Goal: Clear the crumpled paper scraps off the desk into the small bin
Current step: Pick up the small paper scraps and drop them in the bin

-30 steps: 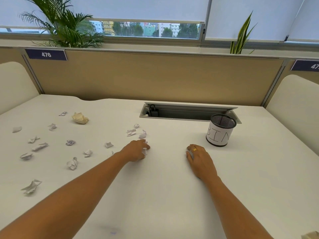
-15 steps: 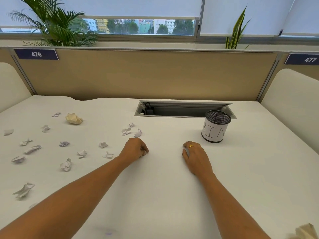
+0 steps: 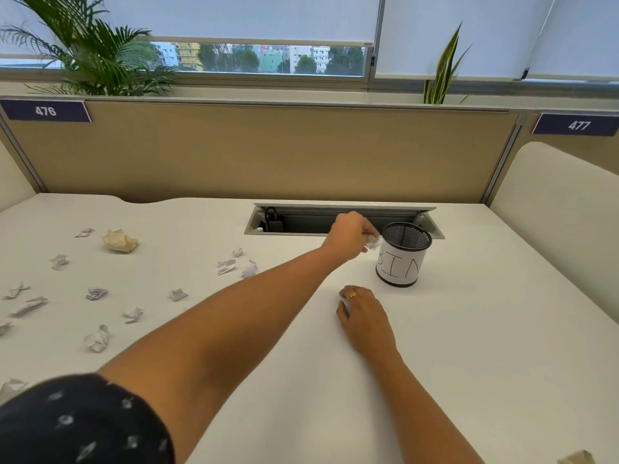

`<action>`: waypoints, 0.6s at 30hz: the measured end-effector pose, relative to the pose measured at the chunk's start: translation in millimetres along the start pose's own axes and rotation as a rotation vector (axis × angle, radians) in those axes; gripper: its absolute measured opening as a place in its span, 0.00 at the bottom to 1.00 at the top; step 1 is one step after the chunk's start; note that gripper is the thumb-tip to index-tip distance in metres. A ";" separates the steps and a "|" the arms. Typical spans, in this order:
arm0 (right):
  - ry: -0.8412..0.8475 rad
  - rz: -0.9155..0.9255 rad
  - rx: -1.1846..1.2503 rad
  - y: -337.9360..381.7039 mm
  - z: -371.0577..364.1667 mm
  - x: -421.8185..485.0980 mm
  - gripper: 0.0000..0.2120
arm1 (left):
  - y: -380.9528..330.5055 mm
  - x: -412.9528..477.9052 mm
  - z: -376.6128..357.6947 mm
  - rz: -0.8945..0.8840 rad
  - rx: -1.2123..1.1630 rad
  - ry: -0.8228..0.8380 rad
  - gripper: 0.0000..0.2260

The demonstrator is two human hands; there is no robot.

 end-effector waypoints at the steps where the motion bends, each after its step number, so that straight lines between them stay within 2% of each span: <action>1: -0.003 0.004 -0.001 -0.2 -0.5 -0.1 0.16 | -5.5 6.0 -5.3 0.009 -0.018 -0.002 0.10; 8: -0.035 0.038 -0.028 -1.8 -3.7 -0.7 0.15 | -23.1 37.5 -23.3 0.100 -0.142 -0.033 0.12; 18: -0.047 0.046 -0.047 -0.9 -5.0 -1.7 0.15 | -34.1 42.3 -33.1 0.035 -0.191 0.031 0.13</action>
Point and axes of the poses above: each hand's wrist, its own x-axis towards the middle knuckle, its own z-axis out of the back of the hand, y = z × x, the point moved 4 cm from there along x, towards the middle knuckle, and after that the axes turned 9 degrees about -y, right-handed, at the moved point
